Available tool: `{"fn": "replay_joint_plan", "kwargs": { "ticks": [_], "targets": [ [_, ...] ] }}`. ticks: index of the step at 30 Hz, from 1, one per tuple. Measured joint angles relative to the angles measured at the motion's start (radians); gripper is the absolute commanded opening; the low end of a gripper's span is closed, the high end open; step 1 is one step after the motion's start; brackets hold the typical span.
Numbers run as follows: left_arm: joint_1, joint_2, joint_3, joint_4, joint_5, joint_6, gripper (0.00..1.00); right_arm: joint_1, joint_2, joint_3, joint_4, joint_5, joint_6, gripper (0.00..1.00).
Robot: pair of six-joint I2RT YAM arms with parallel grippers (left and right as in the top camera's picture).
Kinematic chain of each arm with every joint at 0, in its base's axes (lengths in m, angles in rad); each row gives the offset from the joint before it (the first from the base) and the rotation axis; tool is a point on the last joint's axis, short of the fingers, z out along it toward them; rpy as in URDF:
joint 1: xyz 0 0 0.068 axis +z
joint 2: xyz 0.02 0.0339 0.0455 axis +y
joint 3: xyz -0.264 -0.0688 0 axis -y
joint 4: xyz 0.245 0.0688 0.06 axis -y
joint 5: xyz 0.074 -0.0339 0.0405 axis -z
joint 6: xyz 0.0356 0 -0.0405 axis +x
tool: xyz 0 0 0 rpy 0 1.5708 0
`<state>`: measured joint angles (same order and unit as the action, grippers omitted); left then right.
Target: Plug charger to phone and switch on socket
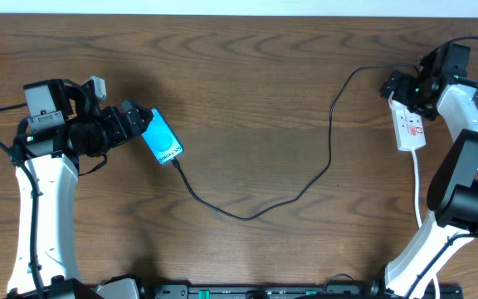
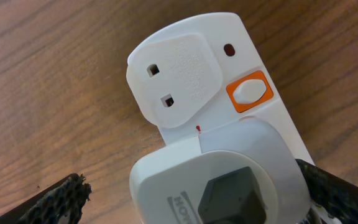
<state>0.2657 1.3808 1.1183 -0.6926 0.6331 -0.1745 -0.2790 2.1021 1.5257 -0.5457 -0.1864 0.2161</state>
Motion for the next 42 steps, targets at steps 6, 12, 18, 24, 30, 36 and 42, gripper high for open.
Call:
{"fn": "replay_joint_plan", "kwargs": {
  "ticks": [6,12,18,24,30,36,42],
  "targets": [
    [0.000,0.000,0.000,0.000,0.000,0.000,0.95,0.000,0.008,0.032,-0.041,0.000,0.000,0.99],
    [0.000,0.000,0.000,0.000,0.000,0.000,0.95,0.000,0.010,0.042,-0.061,0.000,0.000,0.99],
    [0.000,0.000,0.000,0.000,0.000,0.000,0.95,0.000,0.010,0.049,-0.076,0.000,-0.001,0.99],
    [0.000,0.000,0.000,0.000,0.000,0.000,0.95,0.000,0.013,0.062,-0.103,-0.002,-0.001,0.99],
    [0.000,0.000,0.000,0.000,0.000,0.000,0.95,-0.001,0.014,0.064,-0.124,-0.008,-0.006,0.99],
    [0.000,0.000,0.000,-0.004,0.000,0.000,0.95,-0.001,0.014,0.064,-0.142,-0.024,-0.007,0.99],
    [0.000,0.000,0.000,-0.004,0.000,0.000,0.95,-0.001,0.014,0.064,-0.142,-0.026,-0.007,0.99]
  ]
}}
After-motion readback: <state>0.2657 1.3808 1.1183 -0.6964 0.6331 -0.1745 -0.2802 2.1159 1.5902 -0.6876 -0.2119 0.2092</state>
